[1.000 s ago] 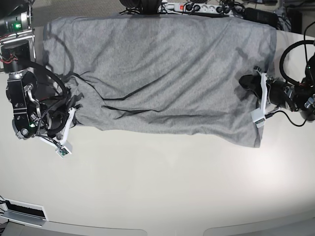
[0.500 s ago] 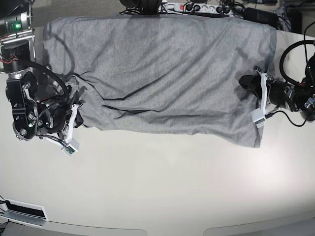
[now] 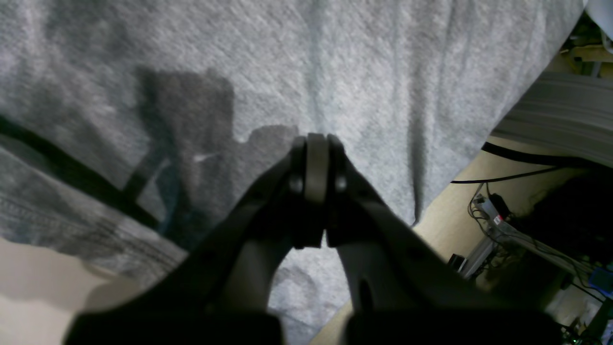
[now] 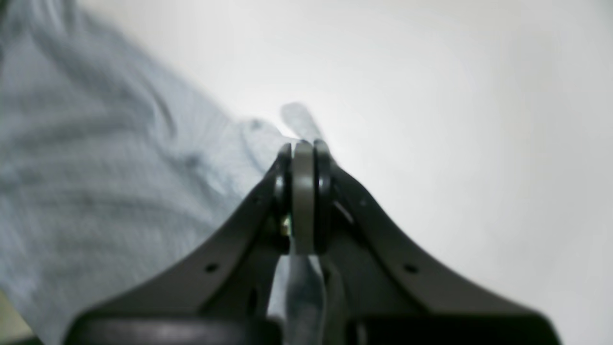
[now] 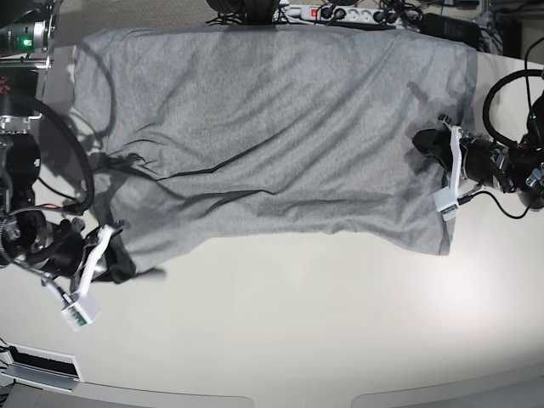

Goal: Layout the t-shirt on the table in an organized manner, then fold the t-shirt properly
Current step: 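Pull the shirt edge outward with the right gripper, then release, then grasp the shirt body with both grippers near its middle, then drag the grasped fabric with both grippers toward the shirt's shoulders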

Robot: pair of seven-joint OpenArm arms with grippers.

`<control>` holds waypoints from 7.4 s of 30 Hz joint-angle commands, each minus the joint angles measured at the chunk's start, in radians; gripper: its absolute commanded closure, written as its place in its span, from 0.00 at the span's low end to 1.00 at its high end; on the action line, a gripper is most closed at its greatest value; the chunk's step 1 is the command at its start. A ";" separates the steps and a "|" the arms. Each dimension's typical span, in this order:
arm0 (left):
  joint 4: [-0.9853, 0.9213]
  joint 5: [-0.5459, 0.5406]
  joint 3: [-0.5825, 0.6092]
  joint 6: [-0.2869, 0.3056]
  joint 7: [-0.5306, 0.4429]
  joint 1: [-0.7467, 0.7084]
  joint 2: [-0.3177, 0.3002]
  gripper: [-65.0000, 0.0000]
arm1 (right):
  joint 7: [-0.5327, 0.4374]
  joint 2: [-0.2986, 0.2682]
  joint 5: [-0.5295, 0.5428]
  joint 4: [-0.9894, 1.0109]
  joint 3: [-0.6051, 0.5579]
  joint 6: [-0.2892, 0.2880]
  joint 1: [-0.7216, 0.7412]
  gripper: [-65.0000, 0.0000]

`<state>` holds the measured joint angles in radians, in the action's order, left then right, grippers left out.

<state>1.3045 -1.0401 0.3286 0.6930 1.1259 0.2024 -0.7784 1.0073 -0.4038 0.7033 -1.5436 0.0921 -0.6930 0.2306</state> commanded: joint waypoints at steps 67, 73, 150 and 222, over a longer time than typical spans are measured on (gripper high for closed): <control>0.010 0.305 -0.035 -0.102 -0.231 0.119 -0.021 0.63 | -0.045 0.038 -0.368 0.139 -0.314 0.188 0.152 0.71; 0.009 0.333 -0.035 -0.045 -0.262 0.092 -0.008 1.00 | -0.045 0.039 -0.237 0.139 -0.314 0.021 0.031 1.00; -0.358 0.809 -0.035 -0.177 -0.640 0.237 0.212 1.00 | -0.298 0.063 -0.572 0.322 -0.315 0.338 0.034 1.00; -0.249 0.230 -0.028 0.005 -0.026 0.327 0.182 1.00 | 0.074 0.054 -0.075 0.320 -0.315 -0.005 0.145 1.00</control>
<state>1.0420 -0.8043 0.3084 0.6933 1.1065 0.4992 -0.5770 1.0943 -0.3378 0.6178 -1.2087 -0.2276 -0.6930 0.3458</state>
